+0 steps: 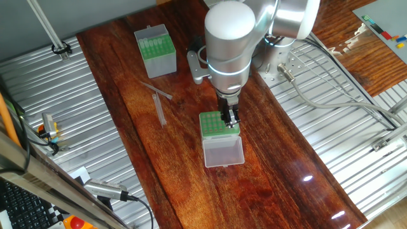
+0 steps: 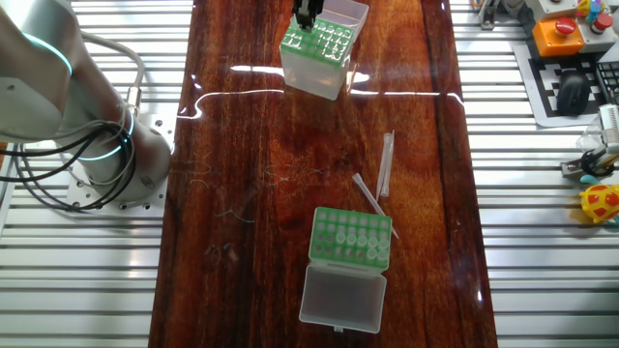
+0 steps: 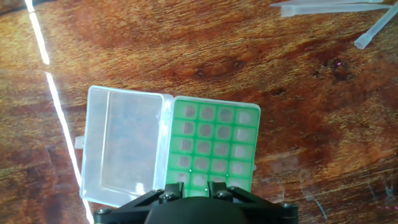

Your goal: Transfer all large pipette tips from one holder to another

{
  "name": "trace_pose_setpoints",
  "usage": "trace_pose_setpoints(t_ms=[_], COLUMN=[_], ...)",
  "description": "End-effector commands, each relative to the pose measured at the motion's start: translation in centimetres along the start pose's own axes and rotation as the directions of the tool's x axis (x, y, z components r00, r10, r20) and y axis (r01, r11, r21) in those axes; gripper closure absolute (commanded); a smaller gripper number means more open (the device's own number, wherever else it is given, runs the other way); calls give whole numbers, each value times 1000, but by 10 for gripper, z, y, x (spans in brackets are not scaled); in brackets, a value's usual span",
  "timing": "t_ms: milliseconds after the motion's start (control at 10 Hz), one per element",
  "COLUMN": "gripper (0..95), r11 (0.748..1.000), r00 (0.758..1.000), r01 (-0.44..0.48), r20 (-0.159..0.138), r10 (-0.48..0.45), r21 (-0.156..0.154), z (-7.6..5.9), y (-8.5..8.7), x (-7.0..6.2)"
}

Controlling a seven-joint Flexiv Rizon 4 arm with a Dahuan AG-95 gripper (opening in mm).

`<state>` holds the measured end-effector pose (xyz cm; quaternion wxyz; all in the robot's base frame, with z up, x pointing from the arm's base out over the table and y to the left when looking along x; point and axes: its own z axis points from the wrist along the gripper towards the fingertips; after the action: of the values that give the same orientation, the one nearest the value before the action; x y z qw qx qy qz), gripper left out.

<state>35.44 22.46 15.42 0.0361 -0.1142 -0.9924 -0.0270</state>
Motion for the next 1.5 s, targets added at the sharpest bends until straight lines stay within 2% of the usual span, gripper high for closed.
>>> trace_pose_setpoints(t_ms=[100, 200, 600, 900, 1100, 1500], gripper=[760, 950, 950, 950, 950, 950], r11=[1000, 1000, 1000, 999, 996, 989], r00=[1000, 1000, 1000, 999, 996, 989], r01=[3, 5, 20, 54, 85, 151], r20=[0, 1, 1, 8, 10, 8], r10=[-3, -5, -20, -54, -85, -151], r21=[0, -1, -3, -7, -6, -7], z=[1, 2, 3, -3, -12, -43], y=[-1, -1, -2, -2, -4, -1], x=[1, 1, 2, 0, -2, -7])
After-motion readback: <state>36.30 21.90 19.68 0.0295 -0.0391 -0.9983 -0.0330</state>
